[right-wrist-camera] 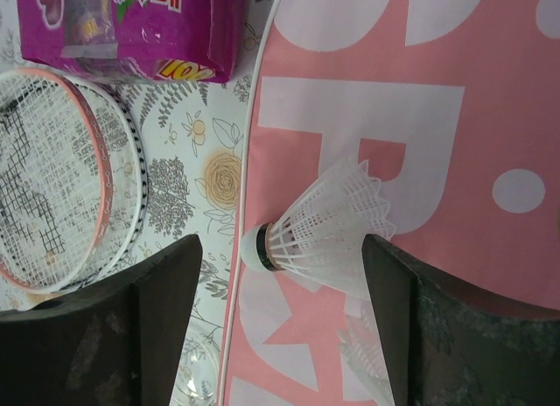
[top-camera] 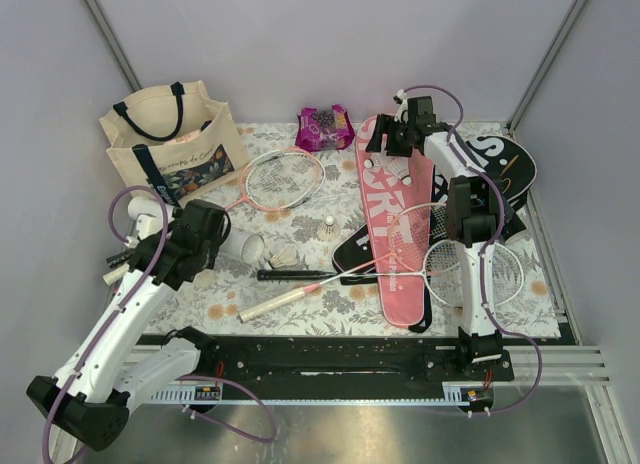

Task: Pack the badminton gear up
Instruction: Pick up the shuttlecock from the racket bag.

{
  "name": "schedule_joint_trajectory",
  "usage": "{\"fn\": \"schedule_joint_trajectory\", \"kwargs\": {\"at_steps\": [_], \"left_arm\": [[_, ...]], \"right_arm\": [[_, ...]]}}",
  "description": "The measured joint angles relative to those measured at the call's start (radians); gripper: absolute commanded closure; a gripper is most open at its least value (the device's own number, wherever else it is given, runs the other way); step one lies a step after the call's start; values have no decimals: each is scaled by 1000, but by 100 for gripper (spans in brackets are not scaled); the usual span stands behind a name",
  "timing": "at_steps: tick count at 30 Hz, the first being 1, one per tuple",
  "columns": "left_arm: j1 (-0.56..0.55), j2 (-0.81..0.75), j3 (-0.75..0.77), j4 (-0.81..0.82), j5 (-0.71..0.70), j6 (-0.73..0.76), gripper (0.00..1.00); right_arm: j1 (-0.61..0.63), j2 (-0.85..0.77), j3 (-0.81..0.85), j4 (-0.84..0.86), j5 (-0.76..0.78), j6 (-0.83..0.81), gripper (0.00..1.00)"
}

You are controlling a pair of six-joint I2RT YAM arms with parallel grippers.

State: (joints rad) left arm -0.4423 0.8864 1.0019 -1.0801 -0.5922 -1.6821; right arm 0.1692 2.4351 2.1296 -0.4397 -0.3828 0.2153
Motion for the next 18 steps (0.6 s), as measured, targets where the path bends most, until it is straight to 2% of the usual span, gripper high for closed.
{"fn": "schedule_joint_trajectory", "kwargs": {"at_steps": [15,18], "left_arm": [[35,33,-3,36,6,3,87],[40,35,-4,37,9,3,88]], "right_arm": [[-21,0,41,33,24,13,16],[-28,0,50,37,23,23,20]]}}
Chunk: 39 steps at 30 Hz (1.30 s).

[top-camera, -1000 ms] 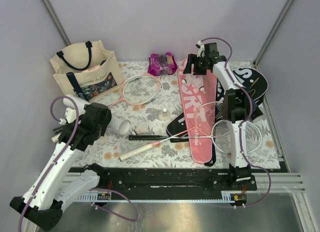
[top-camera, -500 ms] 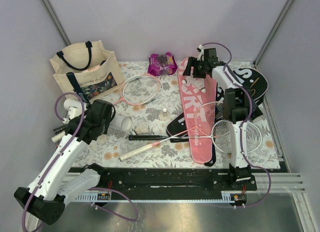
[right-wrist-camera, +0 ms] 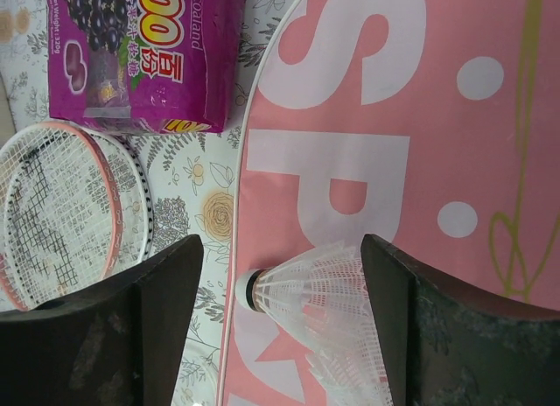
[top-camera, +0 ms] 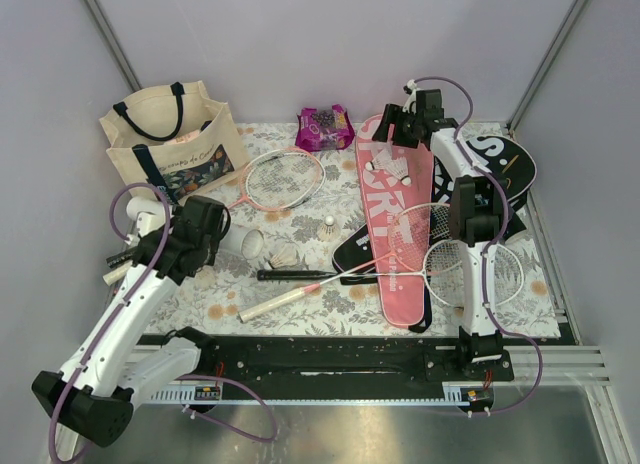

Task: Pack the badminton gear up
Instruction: Pick up the shuttlecock from the racket bag.

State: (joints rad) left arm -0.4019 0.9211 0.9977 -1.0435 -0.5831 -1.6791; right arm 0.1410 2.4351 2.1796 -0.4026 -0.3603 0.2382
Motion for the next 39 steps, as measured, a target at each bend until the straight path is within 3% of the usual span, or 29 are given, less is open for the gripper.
{"fn": "schedule_joint_trajectory", "kwargs": {"at_steps": [8,16,17,21,26,32,39], "left_arm": [[19,19,0,1,5,3,89],[42,32,-6,17,21,3,89],[46,32,-10,21,25,3,89],[65,35,-25,38,48,3,90],[84,52,-27,53,71,3,90],[107,60,-27,56,102,-3,91],[123,111,-27,36,157,-24,91]], "right_arm": [[-7,0,-2,2,-54,68,32],[-7,-11,-111,19,-71,98,32],[-7,-17,-139,21,-70,99,35],[-7,-41,-213,27,-70,100,67],[-7,-99,-271,65,-71,101,90],[-7,-256,-429,175,-110,129,99],[47,-632,-828,436,-160,208,100]]}}
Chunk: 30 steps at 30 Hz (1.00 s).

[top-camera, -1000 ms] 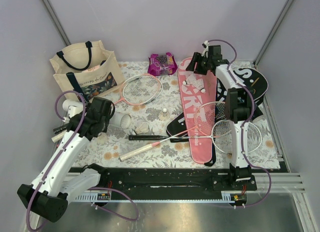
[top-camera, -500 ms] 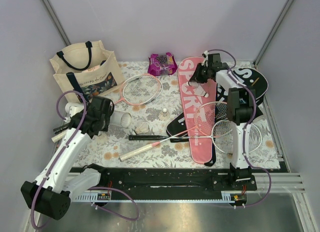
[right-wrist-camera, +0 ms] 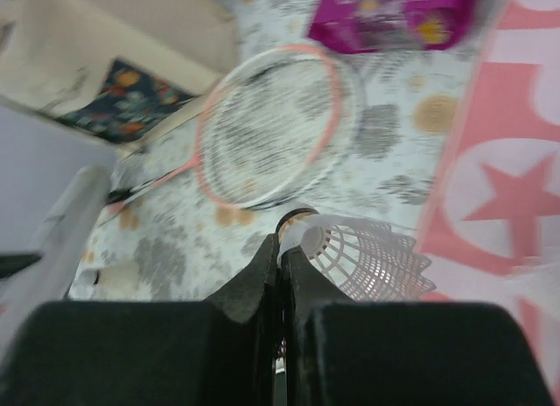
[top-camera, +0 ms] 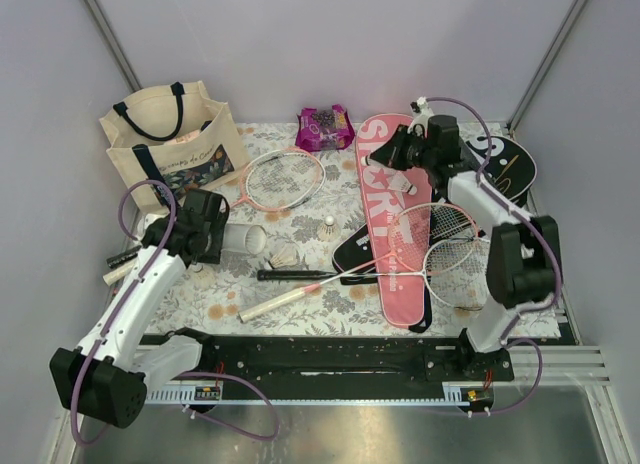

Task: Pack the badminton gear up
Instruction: Pick up the shuttlecock from the racket bag, then place the shuttlecock at the shuttle tube.

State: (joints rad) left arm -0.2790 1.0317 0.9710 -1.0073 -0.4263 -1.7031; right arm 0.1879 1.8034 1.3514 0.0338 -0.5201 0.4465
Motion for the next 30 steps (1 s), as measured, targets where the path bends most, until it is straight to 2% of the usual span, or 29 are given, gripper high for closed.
{"fn": "schedule_joint_trajectory", "kwargs": {"at_steps": [3,7,12,16,23,30], "left_arm": [[4,14,4,2,22,-1,92],[10,27,16,-1,49,-7,93],[13,32,24,-1,86,-19,94],[13,35,29,-1,125,-23,95],[13,45,51,-21,154,-22,96],[13,23,64,-40,154,-22,96]], "right_arm": [[112,-185,-150,115,19,-12,99],[356,-393,-312,275,65,-100,96],[595,-485,-404,423,104,-286,96],[675,-486,-453,505,142,-404,96],[774,-453,-465,549,208,-529,97],[787,-423,-473,576,221,-608,94]]}}
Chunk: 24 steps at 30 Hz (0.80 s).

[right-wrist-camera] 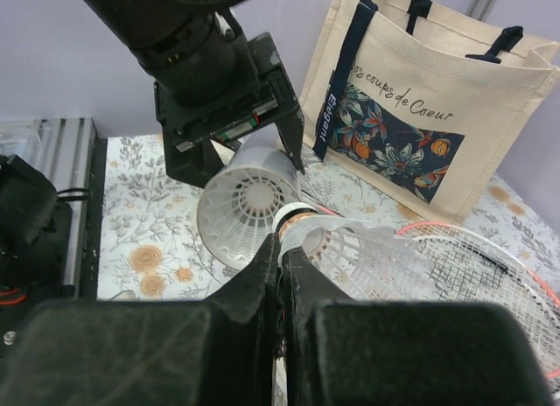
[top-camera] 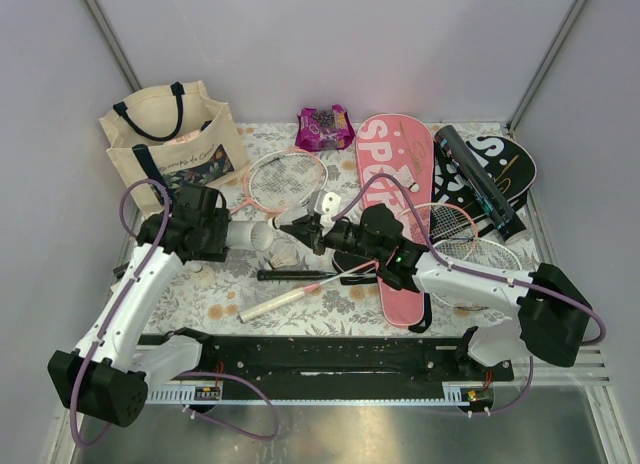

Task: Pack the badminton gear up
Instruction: Place the shuttlecock at the shuttle tube.

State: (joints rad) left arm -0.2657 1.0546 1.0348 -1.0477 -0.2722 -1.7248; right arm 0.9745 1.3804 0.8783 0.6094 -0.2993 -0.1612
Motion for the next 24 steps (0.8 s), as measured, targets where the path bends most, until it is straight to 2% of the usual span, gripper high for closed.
{"fn": "schedule_joint_trajectory", "kwargs": {"at_steps": [15,19,24], "left_arm": [[4,-45,5,-16,37,5,96],[4,-45,7,-16,47,11,96],[4,-45,13,-16,60,16,96]], "right_arm": [[26,95,-23,51,-169,-377,90],[37,117,-9,45,-177,-433,88],[48,169,39,37,-172,-465,82]]}}
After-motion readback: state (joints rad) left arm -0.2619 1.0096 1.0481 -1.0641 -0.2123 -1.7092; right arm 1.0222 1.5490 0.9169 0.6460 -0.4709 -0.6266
